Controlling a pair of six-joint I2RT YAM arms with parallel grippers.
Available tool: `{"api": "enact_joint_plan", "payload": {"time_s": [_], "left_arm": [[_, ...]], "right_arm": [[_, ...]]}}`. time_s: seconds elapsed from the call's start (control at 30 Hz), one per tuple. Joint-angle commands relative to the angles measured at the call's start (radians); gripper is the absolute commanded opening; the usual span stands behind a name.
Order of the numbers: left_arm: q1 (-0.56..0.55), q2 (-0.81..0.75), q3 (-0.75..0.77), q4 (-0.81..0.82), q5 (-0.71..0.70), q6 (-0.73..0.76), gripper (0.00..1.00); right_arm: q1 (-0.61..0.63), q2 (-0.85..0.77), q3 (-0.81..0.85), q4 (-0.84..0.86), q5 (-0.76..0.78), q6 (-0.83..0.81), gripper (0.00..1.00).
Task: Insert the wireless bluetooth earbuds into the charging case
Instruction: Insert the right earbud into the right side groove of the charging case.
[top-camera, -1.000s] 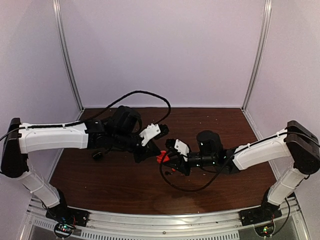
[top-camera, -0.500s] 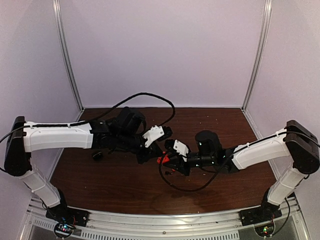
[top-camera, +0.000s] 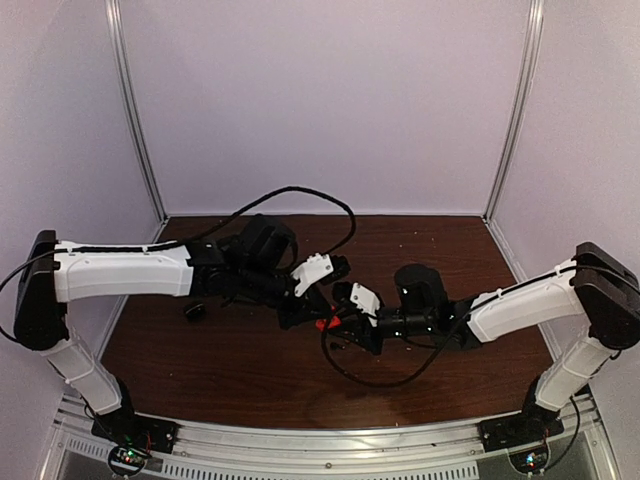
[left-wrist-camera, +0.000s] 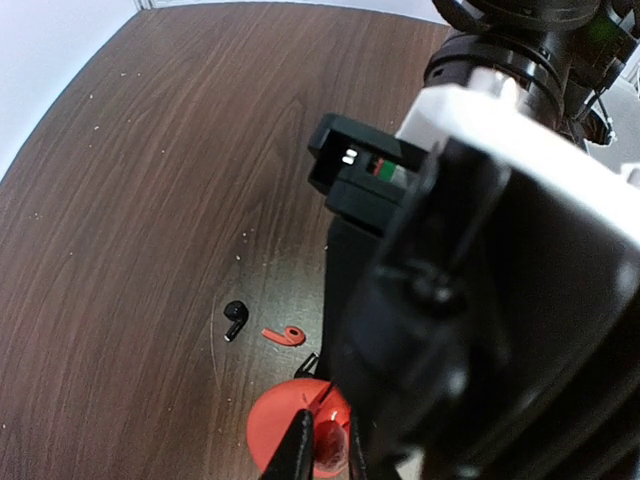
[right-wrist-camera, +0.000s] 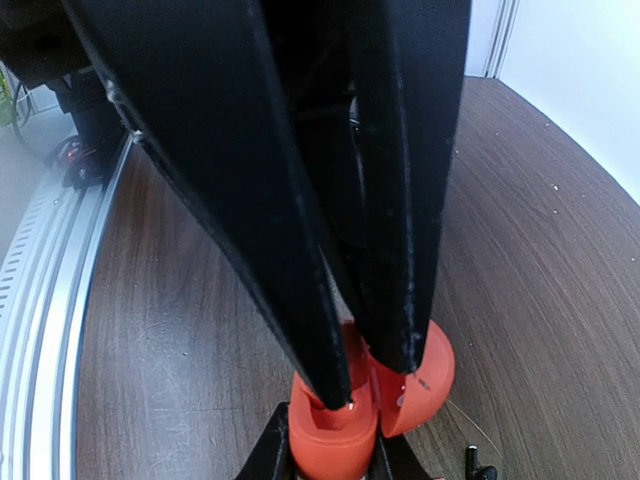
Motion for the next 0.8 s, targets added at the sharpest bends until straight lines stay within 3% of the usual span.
{"api": "enact_joint_plan", "payload": {"time_s": [0.0,0.47,0.77], "left_arm": [[-0.006,0.012,0.040,-0.010,-0.008,-0.007,0.16],[-0.004,-0.061,0.051,0.048,0.043,-0.034,0.29],[0.027,-0.150,0.026,0.095,0.062,-0.075,0.38]], "right_arm": [[0.000,-0.048,-0.018,0.078,-0.015,0.003,0.06],[-0.002,-0.040,-0.071,0.211,-0.052,0.058,0.06],[-0.015,-0.112,-0.208,0.452,-0.051,0.112,0.06]]}}
